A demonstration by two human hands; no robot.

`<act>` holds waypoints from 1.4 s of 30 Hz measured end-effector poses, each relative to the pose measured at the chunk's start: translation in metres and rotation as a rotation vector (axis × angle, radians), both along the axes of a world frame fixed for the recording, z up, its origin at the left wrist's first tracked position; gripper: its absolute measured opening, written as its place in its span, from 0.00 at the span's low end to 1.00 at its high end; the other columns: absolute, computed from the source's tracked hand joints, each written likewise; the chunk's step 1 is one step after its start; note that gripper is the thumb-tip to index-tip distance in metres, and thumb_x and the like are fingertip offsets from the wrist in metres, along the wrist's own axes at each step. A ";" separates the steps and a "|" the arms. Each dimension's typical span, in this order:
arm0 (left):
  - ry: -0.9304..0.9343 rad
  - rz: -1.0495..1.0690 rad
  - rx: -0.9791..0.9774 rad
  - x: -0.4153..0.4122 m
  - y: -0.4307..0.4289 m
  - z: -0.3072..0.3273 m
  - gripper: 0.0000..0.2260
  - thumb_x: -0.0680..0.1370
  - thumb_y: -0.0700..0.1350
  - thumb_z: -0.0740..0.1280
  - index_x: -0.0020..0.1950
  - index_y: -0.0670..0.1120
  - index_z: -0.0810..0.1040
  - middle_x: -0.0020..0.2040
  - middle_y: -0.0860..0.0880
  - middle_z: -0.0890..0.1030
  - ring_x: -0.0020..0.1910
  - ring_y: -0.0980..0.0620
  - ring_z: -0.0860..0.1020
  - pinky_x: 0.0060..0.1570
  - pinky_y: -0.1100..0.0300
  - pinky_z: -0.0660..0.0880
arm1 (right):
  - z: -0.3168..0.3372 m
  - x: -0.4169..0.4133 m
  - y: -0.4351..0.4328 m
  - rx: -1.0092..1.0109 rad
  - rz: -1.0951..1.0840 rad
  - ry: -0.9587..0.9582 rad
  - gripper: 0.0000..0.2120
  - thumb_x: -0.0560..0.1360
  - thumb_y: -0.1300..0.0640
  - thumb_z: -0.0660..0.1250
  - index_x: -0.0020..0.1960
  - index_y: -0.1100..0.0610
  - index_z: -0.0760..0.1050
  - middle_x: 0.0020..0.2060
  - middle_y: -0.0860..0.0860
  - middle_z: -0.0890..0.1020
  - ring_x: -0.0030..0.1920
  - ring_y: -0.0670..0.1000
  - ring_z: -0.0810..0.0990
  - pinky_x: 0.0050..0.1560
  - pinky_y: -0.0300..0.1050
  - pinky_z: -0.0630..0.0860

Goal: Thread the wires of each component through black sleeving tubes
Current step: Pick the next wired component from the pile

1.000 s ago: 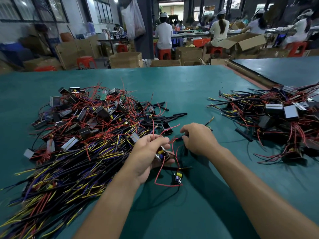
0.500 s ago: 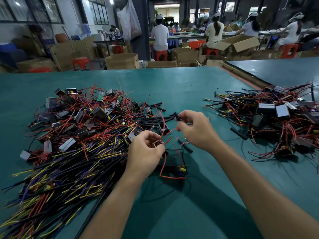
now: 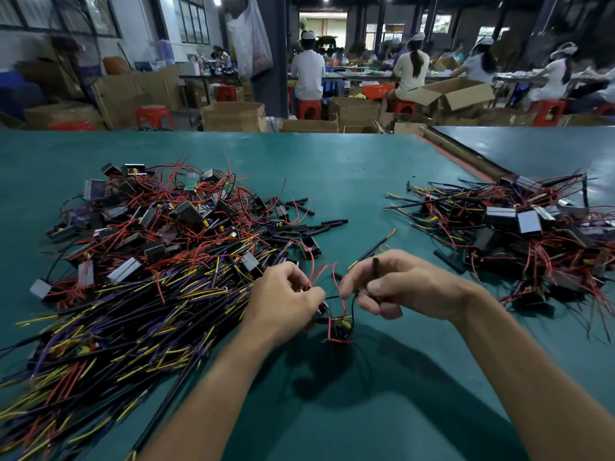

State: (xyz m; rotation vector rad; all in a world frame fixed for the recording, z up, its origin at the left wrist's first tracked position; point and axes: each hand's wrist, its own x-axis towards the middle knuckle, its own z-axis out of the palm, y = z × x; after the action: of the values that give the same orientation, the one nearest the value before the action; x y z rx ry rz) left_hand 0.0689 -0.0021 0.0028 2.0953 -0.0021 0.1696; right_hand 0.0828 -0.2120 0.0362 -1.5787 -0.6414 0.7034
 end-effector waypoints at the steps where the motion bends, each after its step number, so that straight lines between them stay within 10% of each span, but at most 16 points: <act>1: 0.001 -0.014 0.036 -0.001 -0.001 0.000 0.10 0.59 0.51 0.65 0.34 0.46 0.74 0.24 0.54 0.72 0.25 0.52 0.68 0.28 0.60 0.64 | 0.000 -0.001 -0.002 0.006 0.010 -0.038 0.11 0.71 0.59 0.67 0.51 0.62 0.80 0.32 0.53 0.77 0.28 0.47 0.70 0.30 0.37 0.68; 11: 0.027 -0.098 0.148 -0.002 0.004 0.006 0.12 0.62 0.54 0.62 0.35 0.48 0.79 0.33 0.50 0.82 0.36 0.45 0.81 0.40 0.47 0.79 | 0.003 -0.001 -0.012 0.027 -0.294 -0.198 0.10 0.73 0.57 0.67 0.37 0.57 0.83 0.22 0.48 0.70 0.22 0.45 0.63 0.24 0.34 0.59; 17: -0.062 -0.213 0.463 -0.002 0.008 -0.006 0.08 0.65 0.49 0.73 0.42 0.55 0.79 0.35 0.62 0.81 0.35 0.60 0.78 0.43 0.60 0.77 | 0.002 -0.001 -0.013 0.015 -0.285 -0.121 0.08 0.72 0.57 0.67 0.37 0.58 0.83 0.22 0.50 0.69 0.24 0.46 0.62 0.25 0.37 0.56; 27: -0.146 0.078 0.450 0.006 0.016 -0.010 0.03 0.70 0.47 0.72 0.38 0.52 0.78 0.35 0.57 0.81 0.37 0.57 0.79 0.37 0.62 0.73 | -0.005 0.001 -0.009 0.062 -0.297 -0.057 0.06 0.72 0.58 0.67 0.41 0.59 0.82 0.25 0.50 0.70 0.26 0.48 0.60 0.26 0.36 0.59; 33: -0.023 -0.107 0.439 0.001 0.011 -0.007 0.12 0.61 0.57 0.76 0.37 0.55 0.78 0.32 0.62 0.79 0.32 0.65 0.76 0.31 0.65 0.68 | -0.004 0.002 -0.013 0.061 -0.340 -0.069 0.06 0.71 0.58 0.69 0.39 0.59 0.83 0.24 0.49 0.69 0.25 0.46 0.61 0.26 0.37 0.57; 42: 0.126 -0.100 0.723 -0.006 0.008 0.007 0.32 0.71 0.73 0.60 0.25 0.44 0.68 0.21 0.49 0.67 0.25 0.49 0.69 0.27 0.58 0.63 | 0.001 0.007 -0.016 0.218 -0.586 -0.044 0.07 0.66 0.57 0.69 0.36 0.62 0.79 0.23 0.49 0.69 0.25 0.46 0.59 0.27 0.39 0.52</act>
State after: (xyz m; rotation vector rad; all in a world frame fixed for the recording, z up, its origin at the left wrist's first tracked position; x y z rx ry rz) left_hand 0.0630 0.0061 0.0094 2.8159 -0.1067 -0.0365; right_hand 0.0895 -0.2281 0.0372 -1.4770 -0.2483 0.1548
